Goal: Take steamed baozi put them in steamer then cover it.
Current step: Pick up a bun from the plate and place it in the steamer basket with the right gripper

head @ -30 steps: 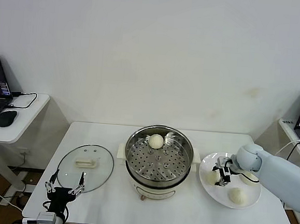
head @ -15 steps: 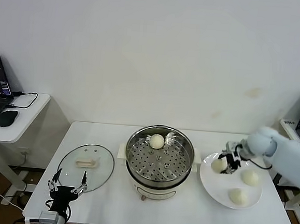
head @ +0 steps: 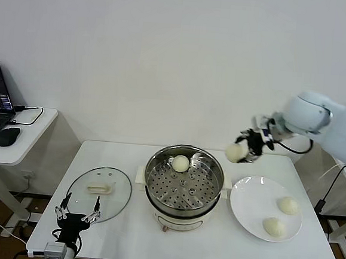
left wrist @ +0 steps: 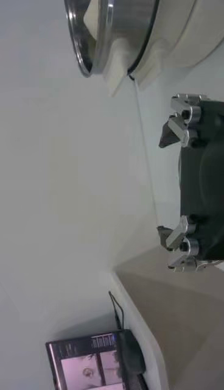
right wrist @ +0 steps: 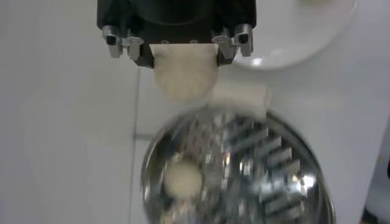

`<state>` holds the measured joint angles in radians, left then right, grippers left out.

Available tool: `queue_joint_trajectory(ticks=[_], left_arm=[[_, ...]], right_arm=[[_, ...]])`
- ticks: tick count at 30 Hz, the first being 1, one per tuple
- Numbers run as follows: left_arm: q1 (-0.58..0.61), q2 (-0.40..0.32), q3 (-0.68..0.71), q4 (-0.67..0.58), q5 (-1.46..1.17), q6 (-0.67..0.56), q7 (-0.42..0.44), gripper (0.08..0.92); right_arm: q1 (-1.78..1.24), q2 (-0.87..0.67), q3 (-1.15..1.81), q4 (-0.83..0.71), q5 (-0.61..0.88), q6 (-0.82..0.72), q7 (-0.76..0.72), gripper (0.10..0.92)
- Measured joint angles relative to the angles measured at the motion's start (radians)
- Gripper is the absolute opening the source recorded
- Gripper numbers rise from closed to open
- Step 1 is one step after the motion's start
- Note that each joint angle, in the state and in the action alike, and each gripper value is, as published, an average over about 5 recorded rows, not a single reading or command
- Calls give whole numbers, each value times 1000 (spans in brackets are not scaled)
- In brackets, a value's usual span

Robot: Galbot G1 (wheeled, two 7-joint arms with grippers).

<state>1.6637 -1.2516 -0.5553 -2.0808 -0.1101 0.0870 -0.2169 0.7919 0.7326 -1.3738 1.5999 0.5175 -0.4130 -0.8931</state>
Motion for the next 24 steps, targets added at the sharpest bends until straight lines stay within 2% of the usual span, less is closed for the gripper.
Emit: queue_joint_trajectory(ticks=[14, 24], left_arm=[[-10, -13, -26, 11, -1, -3, -3, 823], [-9, -18, -33, 20, 0, -9, -5, 823]], right_arm=[[-111, 299, 3, -74, 153, -150, 142, 636], [-207, 394, 0, -115, 181, -233, 190, 636]])
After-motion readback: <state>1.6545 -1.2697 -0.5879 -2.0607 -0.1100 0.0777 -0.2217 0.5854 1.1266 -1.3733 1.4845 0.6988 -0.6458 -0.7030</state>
